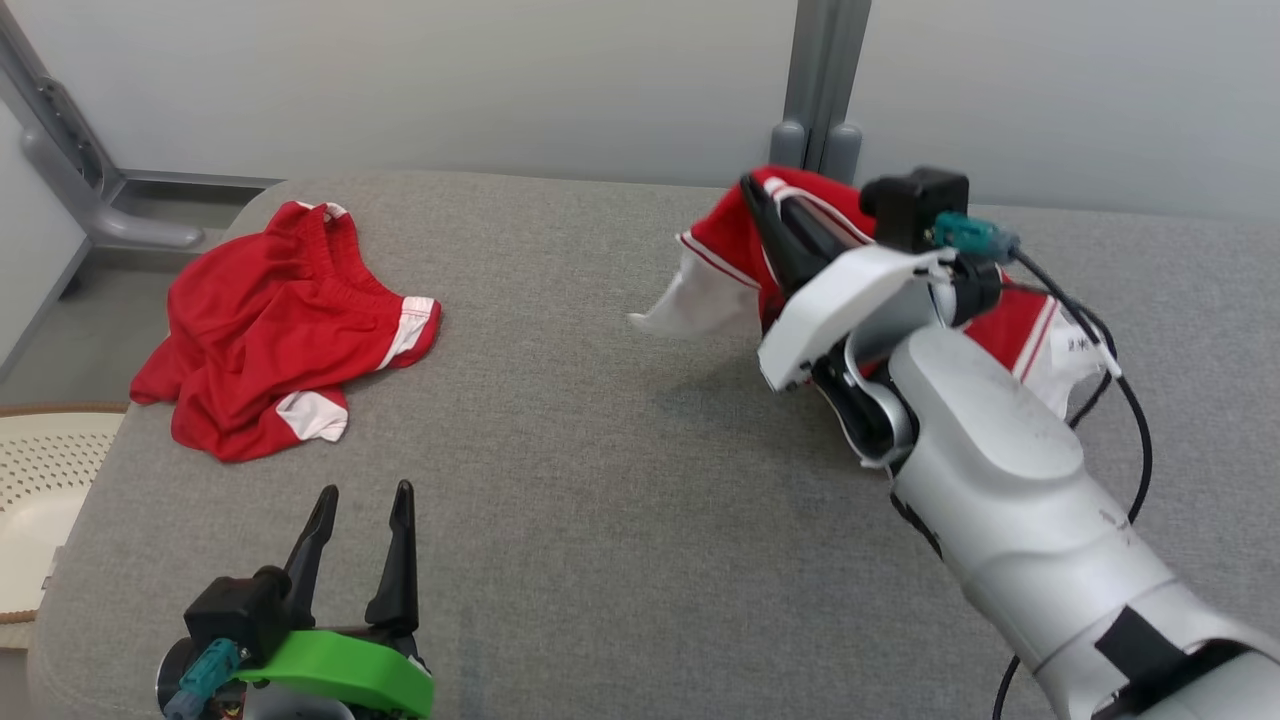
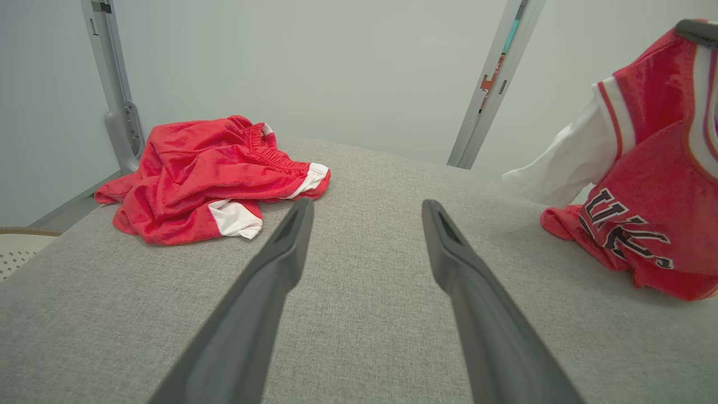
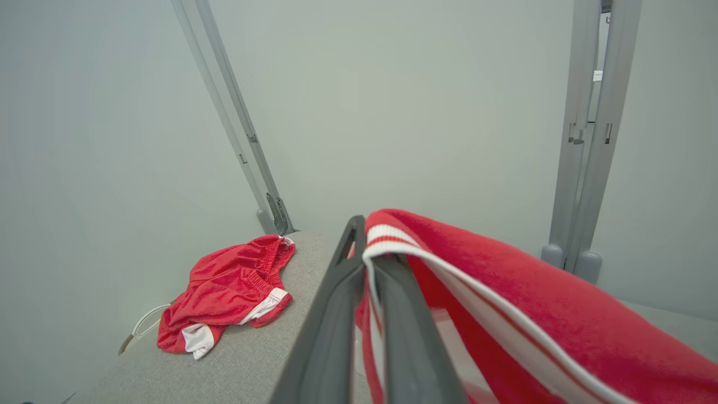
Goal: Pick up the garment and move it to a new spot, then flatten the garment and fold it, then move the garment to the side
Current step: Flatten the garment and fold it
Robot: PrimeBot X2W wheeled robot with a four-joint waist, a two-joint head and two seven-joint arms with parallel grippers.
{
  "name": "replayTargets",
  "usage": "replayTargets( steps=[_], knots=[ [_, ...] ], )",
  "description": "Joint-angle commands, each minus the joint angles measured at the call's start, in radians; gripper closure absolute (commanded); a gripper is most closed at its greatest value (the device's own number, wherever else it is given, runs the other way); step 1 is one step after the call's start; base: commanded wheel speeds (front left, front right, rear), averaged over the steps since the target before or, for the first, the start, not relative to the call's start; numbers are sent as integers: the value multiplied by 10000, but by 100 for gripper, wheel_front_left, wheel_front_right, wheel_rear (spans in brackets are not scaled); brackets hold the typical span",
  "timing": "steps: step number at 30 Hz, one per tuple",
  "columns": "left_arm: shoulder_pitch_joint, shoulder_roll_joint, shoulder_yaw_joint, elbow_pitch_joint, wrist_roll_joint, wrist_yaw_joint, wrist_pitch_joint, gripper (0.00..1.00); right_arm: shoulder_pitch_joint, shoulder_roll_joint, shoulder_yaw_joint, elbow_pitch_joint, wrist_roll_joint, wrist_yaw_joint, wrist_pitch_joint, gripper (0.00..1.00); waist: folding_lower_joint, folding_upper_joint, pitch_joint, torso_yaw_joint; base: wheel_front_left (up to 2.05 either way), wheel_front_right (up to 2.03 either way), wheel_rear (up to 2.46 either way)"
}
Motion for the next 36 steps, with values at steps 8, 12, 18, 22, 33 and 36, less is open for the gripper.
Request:
replayTargets(
  steps=[8,12,18,22,33,36],
  knots=[
    [-187,-25,44,-139,-21,74,-24,0,-2517,-24,1125,-890,815,0,-165,100,0,-1,-24,-89,0,0,0],
    [-180,-67,16,-178,-47,55,-25,0,-3555,-31,1373,-1023,1088,0,-492,100,0,-1,-42,-127,0,0,0],
    [-227,-54,60,-207,-45,82,-28,0,-4046,-41,870,-206,880,-3,-803,100,0,-1,26,-245,0,0,0],
    [-233,-86,76,-239,-49,53,-31,0,-3487,-105,266,813,507,-3,-908,100,0,-1,159,-373,0,0,0],
    [-354,-134,89,-317,55,15,-23,0,-1121,-1638,-1866,3045,-446,-3,-1058,100,0,-1,547,-592,0,0,0],
    [-383,-92,121,-329,82,-5,-24,0,-619,-1923,-2697,3286,-604,-3,-1044,100,0,-1,634,-724,0,0,0]
  ],
)
